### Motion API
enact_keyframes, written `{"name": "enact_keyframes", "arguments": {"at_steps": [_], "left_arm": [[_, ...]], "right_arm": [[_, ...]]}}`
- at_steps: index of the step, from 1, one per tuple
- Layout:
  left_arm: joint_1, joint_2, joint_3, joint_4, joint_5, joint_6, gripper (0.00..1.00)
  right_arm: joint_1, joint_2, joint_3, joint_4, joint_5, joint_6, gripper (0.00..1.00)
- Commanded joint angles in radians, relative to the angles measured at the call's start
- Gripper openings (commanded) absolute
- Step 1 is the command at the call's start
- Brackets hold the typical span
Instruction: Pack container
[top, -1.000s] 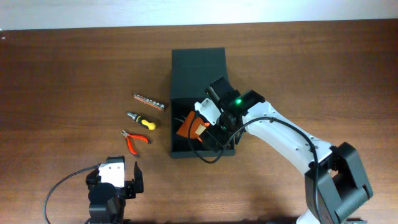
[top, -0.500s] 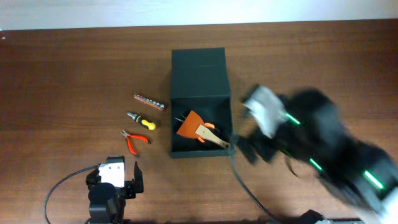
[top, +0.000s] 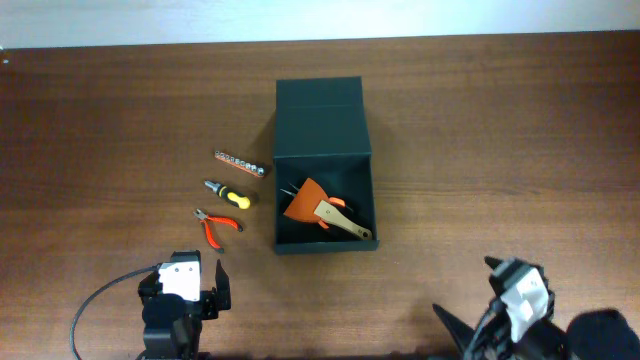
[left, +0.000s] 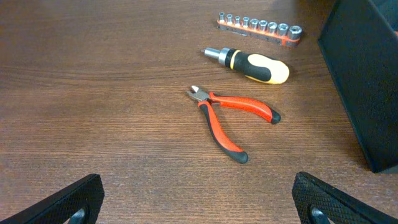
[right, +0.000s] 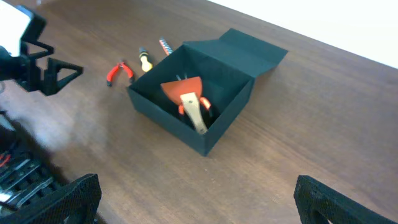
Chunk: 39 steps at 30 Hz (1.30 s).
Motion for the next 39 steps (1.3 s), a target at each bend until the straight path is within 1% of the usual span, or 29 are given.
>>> {"name": "enact_keyframes", "arguments": {"at_steps": [1,4,35,38,39], "left_arm": [[0.003,-0.009,-0.006,0.002,-0.005,-0.010,0.99],[0.003,-0.009,-0.006,0.002,-0.005,-0.010,0.99],[0.003,-0.009,-0.006,-0.001,-0.005,-0.010,0.99],[0.003,-0.003,0.000,0.021,0.002,-0.010,0.99],[0.003,0.008,0.010,0.041,0.025,-0.010,0.99]], "right_arm": [[0.003,-0.082,-0.045,0.011,-0.031,0.060,0.99],[0.003,-0.112,-0.049,0.019,-0.029,0.061,0.99],[0.003,-0.110,-0.050,0.018,-0.029,0.060,0.99],[0.003,-0.110,-0.050,0.018,-0.029,0.060,0.99],[0.003,-0.110,-0.050,0.018,-0.029,0.060,0.99]]}}
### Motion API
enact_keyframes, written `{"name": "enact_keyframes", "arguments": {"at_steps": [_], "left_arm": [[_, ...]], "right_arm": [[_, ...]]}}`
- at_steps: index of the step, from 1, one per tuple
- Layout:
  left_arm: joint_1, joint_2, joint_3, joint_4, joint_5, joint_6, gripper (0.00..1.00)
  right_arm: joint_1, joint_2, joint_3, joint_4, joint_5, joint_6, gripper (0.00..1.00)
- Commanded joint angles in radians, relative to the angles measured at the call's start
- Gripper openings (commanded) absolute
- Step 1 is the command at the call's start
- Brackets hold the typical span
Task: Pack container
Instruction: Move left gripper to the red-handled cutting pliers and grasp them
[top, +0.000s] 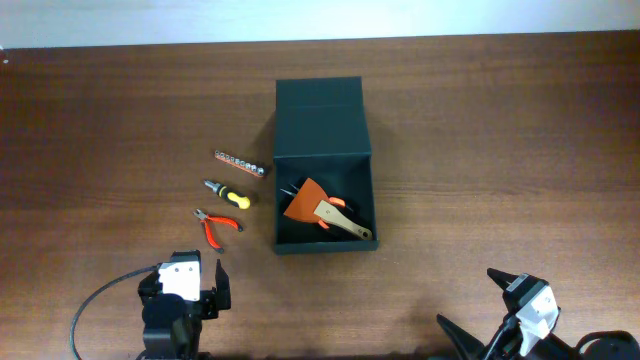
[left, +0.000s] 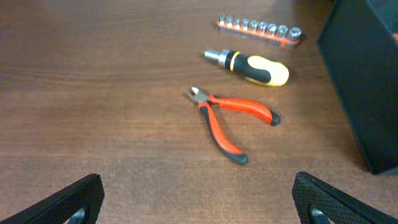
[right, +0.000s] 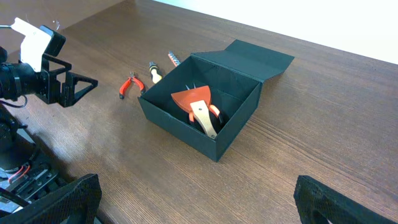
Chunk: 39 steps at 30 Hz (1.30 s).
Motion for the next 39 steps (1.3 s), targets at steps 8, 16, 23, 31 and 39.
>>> {"name": "enact_keyframes", "arguments": {"at_steps": [8,16,23,31,39], "left_arm": [[0.003,0.253,0.279,0.074,0.064,-0.010,0.99],[0.003,0.550,0.578,0.069,0.201,-0.010,0.99],[0.003,0.863,0.798,-0.068,0.284,-0.096,0.99],[0.006,1.176,0.930,-0.180,0.164,-0.396,0.99],[0.028,1.367,0.928,-0.227,0.160,-0.602,0.99]], "right_arm": [[0.003,-0.006,-0.005,0.006,-0.006,0.005,0.99],[0.003,-0.006,-0.005,0.006,-0.006,0.005,0.99],[0.003,-0.006,-0.005,0.006,-0.006,0.005,0.99],[0.003,-0.006,-0.005,0.006,-0.006,0.005,0.99],[0.003,-0.006,-0.005,0.006,-0.006,0.005,0.99]]}}
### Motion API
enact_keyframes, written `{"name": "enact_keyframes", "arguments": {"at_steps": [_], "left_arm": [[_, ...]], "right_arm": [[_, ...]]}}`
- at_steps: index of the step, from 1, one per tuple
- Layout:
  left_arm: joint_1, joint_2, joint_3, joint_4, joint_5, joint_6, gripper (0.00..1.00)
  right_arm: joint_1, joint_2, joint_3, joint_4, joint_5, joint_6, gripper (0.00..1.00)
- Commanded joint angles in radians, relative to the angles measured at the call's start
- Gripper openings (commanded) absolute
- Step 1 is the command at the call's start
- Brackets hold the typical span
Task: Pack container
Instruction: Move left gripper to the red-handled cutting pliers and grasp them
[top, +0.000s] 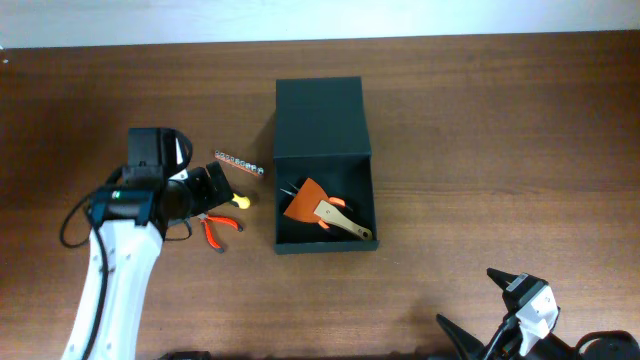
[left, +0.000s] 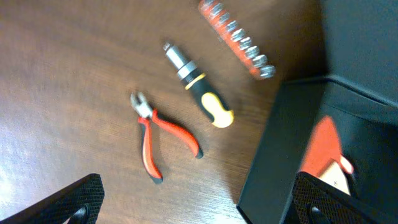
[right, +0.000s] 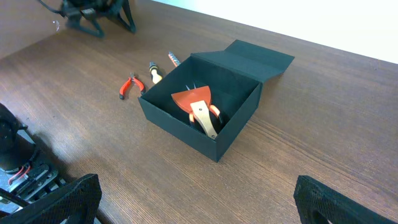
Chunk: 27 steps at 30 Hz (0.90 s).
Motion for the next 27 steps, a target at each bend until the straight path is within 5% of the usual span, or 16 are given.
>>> {"name": "enact_keyframes", "arguments": {"at_steps": [1,20,27], "left_arm": [[0.006,0.055,0.014,-0.021,-0.018,-0.136,0.99],[0.097,0.212,-0.253,0.105,0.132,-0.264,1.00],[0.153,0.229,-0.286,0.115,0.141,-0.264,0.91]], "right_arm": [[0.003,-0.006,-0.003,0.003,-0.006,0.002,0.99],[0.003,-0.006,-0.003,0.003,-0.006,0.002,0.99],[0.003,-0.006,-0.003,0.003,-0.006,0.002,0.99]]}}
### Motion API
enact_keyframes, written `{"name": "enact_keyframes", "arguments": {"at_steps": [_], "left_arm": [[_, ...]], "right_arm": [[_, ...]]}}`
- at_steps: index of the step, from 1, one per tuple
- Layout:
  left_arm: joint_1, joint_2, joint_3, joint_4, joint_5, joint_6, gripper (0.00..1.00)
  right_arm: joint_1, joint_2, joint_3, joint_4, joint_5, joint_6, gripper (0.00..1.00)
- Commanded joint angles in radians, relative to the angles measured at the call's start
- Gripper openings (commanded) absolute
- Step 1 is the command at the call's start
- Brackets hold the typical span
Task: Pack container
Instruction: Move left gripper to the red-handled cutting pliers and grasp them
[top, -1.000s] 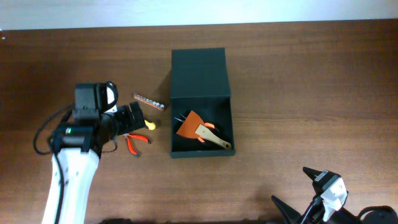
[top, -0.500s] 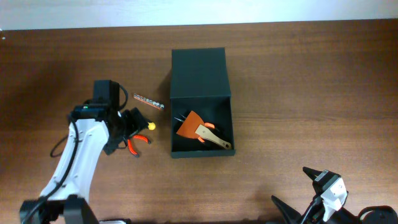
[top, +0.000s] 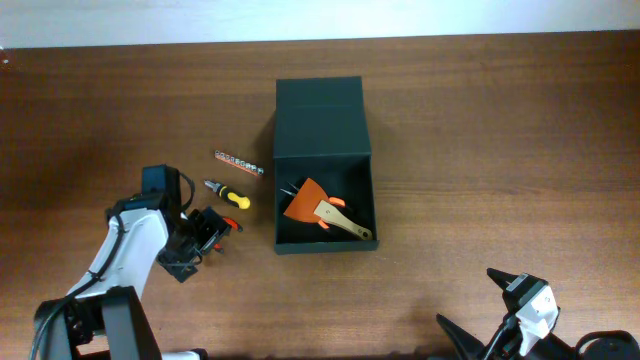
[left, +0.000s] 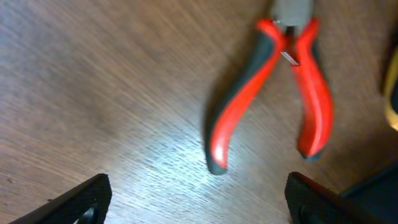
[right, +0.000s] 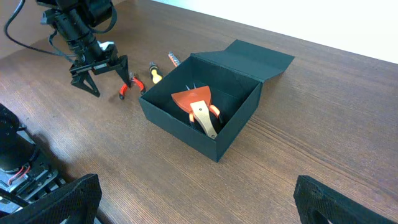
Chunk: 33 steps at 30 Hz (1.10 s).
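The dark green box (top: 323, 160) stands open mid-table, lid folded back, with an orange-bladed scraper (top: 318, 208) inside. Left of it lie a socket strip (top: 241, 163), a yellow-and-black screwdriver (top: 228, 194) and red pliers (left: 280, 87). My left gripper (top: 199, 242) hangs open low over the pliers, whose handles (right: 126, 88) lie between the fingers' line in the left wrist view, a little ahead of the tips. My right gripper (top: 500, 312) is open at the near right edge, away from everything.
The brown wooden table (top: 480, 150) carries only the box and the three tools. The left arm (top: 130, 250) reaches in from the near left. A black cable shows at the far left of the right wrist view.
My left gripper has dropped from above the screwdriver and pliers to just over the pliers, which now fill its view. The right gripper and the tools have not moved.
Both grippers stood open near the front edge, the three tools left of the box. The right arm pulled back a little, then stayed. The left arm had then reached out over the tools, and now hangs low at the pliers.
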Motion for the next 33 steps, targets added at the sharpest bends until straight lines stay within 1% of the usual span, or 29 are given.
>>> {"name": "enact_keyframes", "arguments": {"at_steps": [1,5,10,11,15,18,20,23,26,32,33], "left_arm": [[0.023,0.034,-0.006,0.007,0.026,-0.010,0.91],[0.029,0.092,0.002,0.006,0.035,-0.010,0.91],[0.029,0.138,0.039,-0.017,0.041,-0.010,0.89],[0.029,0.142,0.047,-0.022,0.040,-0.009,0.83],[0.029,0.154,0.069,-0.024,0.040,-0.010,0.77],[0.029,0.168,0.079,-0.024,0.041,-0.010,0.66],[0.029,0.180,0.080,-0.024,0.041,-0.010,0.62],[0.029,0.198,0.081,-0.025,0.041,-0.010,0.54],[0.029,0.205,0.081,-0.025,0.041,-0.010,0.48],[0.029,0.205,0.081,-0.025,0.041,-0.010,0.29],[0.029,0.205,0.081,-0.025,0.041,-0.010,0.25]], "right_arm": [[0.003,-0.006,-0.003,0.003,-0.005,0.002,0.99],[0.003,-0.006,-0.003,0.003,-0.005,0.002,0.99],[0.003,-0.006,-0.003,0.003,-0.005,0.002,0.99],[0.003,-0.006,-0.003,0.003,-0.005,0.002,0.99],[0.003,-0.006,-0.003,0.003,-0.005,0.002,0.99],[0.003,-0.006,-0.003,0.003,-0.005,0.002,0.99],[0.003,-0.006,-0.003,0.003,-0.005,0.002,0.99],[0.003,-0.006,-0.003,0.003,-0.005,0.002,0.99],[0.003,-0.006,-0.003,0.003,-0.005,0.002,0.99],[0.003,-0.006,-0.003,0.003,-0.005,0.002,0.99],[0.003,-0.006,-0.003,0.003,-0.005,0.002,0.99]]}}
